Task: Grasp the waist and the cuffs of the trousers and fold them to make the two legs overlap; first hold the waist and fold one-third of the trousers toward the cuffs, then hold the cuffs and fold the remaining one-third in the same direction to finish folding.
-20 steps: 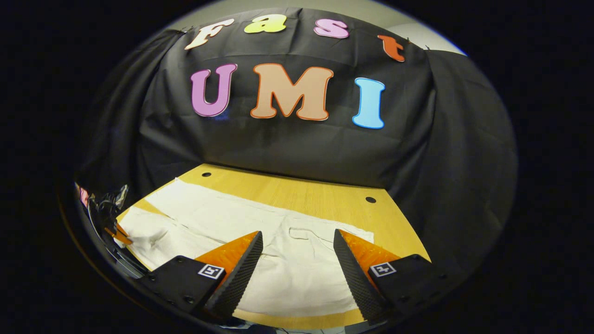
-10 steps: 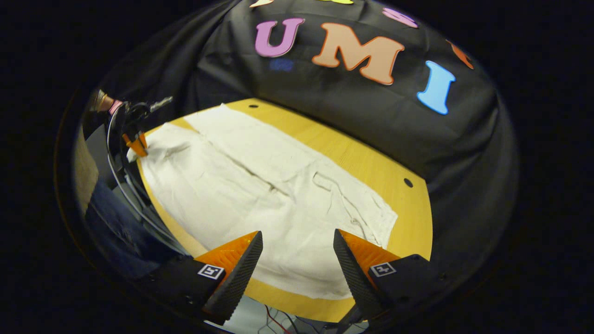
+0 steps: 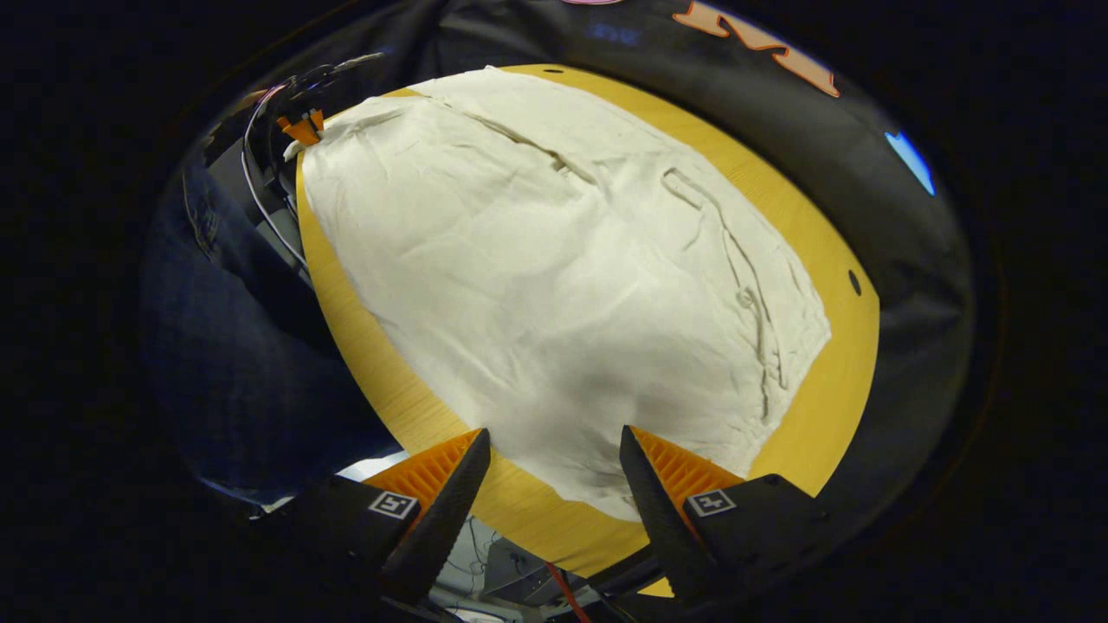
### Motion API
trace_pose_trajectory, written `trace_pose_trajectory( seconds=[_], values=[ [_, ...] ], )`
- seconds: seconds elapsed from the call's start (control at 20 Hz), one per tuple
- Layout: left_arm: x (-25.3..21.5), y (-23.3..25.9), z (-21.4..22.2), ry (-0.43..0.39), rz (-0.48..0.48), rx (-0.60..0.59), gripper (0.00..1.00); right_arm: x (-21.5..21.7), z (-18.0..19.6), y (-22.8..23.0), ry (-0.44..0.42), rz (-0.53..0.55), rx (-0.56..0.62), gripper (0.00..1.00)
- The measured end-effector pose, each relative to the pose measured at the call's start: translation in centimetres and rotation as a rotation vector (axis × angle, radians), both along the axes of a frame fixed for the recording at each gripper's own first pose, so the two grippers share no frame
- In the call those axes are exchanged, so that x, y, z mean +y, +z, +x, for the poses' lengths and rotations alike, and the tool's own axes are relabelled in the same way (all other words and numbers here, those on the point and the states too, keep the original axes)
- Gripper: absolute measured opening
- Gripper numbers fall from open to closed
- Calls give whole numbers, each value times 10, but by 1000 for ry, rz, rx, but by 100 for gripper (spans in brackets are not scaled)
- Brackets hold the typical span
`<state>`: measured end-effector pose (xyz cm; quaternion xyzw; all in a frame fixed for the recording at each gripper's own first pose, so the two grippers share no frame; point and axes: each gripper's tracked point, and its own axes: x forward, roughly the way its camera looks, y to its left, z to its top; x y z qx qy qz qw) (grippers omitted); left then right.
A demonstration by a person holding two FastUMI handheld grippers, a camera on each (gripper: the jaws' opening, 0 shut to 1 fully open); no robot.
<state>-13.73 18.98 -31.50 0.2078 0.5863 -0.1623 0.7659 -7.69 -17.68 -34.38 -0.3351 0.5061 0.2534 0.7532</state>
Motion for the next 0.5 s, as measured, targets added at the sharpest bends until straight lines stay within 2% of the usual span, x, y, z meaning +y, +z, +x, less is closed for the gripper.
trace_pose_trajectory(
  seconds=[0.15,0.25,0.35,0.5],
  values=[
    [-1,0,0,-9,7,32,0,2,1,-6,25,-6,56,99],
    [0,-1,0,-23,16,50,0,3,0,-8,12,13,97,95],
    [0,-1,0,-28,16,64,0,1,3,-11,11,11,112,90],
    [0,-1,0,-33,5,78,0,-1,6,-8,-8,-6,119,78]
  ],
)
